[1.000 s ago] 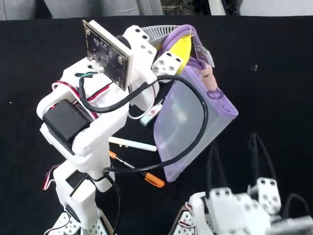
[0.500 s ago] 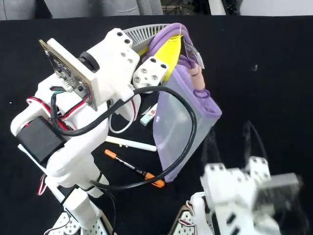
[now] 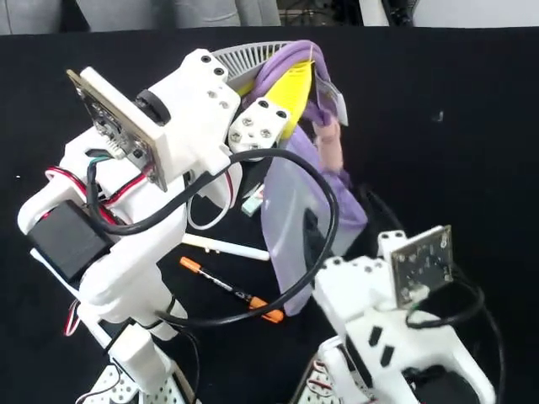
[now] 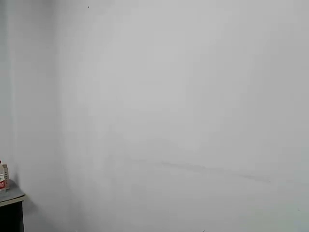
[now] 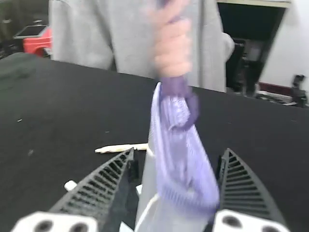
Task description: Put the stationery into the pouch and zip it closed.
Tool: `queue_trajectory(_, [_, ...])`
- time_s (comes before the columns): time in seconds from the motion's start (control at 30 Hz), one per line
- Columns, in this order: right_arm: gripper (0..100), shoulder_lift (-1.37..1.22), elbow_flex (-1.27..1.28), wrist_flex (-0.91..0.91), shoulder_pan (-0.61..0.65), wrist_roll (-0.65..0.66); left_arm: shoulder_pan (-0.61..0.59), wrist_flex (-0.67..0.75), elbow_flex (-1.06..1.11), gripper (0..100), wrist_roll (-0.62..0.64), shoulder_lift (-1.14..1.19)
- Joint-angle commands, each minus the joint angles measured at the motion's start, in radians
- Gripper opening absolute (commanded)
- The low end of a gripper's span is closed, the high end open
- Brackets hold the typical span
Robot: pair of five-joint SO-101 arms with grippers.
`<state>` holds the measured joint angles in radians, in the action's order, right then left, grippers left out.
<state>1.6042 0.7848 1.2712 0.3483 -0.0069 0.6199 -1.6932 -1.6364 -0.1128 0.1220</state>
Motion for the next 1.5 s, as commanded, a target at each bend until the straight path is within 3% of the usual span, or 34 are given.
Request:
queue_trajectory(0.0, [26.3, -0.024, 0.062, -0.092, -0.046, -0.009, -0.001, -0.002, -0.022, 3, -0.006, -0.028])
queue_trajectory(0.23, [23.7, -0.024, 0.222, -0.175, -0.046, -0.003, -0.007, -0.002, -0.022, 3, -0.006, -0.028])
queue_trajectory(0.33, [11.9, -0.024, 0.191, -0.166, -0.048, 0.035, -0.01, -0.002, -0.022, 3, -0.009, -0.028])
queue_trajectory(0.43, [1.0, -0.024, 0.154, -0.135, -0.044, 0.167, -0.056, 0.006, -0.024, 3, -0.008, -0.023])
queue_trajectory(0.63, [1.1, -0.024, 0.104, -0.078, -0.049, 0.209, -0.165, 0.029, -0.024, 3, -0.008, -0.018])
queue_trajectory(0.73, [1.1, -0.024, 0.05, -0.057, -0.049, 0.212, -0.246, 0.097, -0.024, 3, -0.008, -0.028])
queue_trajectory(0.87, [1.1, -0.024, 0.012, -0.064, -0.049, 0.321, -0.424, 0.17, -0.024, 3, -0.008, -0.029])
queue_trajectory(1.1, [1.1, -0.035, 0.136, -0.313, -0.044, 0.327, -0.708, 0.227, -0.024, 3, -0.008, -0.026])
queue_trajectory(1.3, [1.1, -0.127, 0.309, -0.46, -0.044, 0.302, -0.888, 0.198, -0.008, 3, -0.008, -0.009])
queue_trajectory(1.47, [1.1, -0.087, 0.326, -0.473, -0.049, 0.301, -0.923, 0.083, 0.041, 3, -0.008, 0.066])
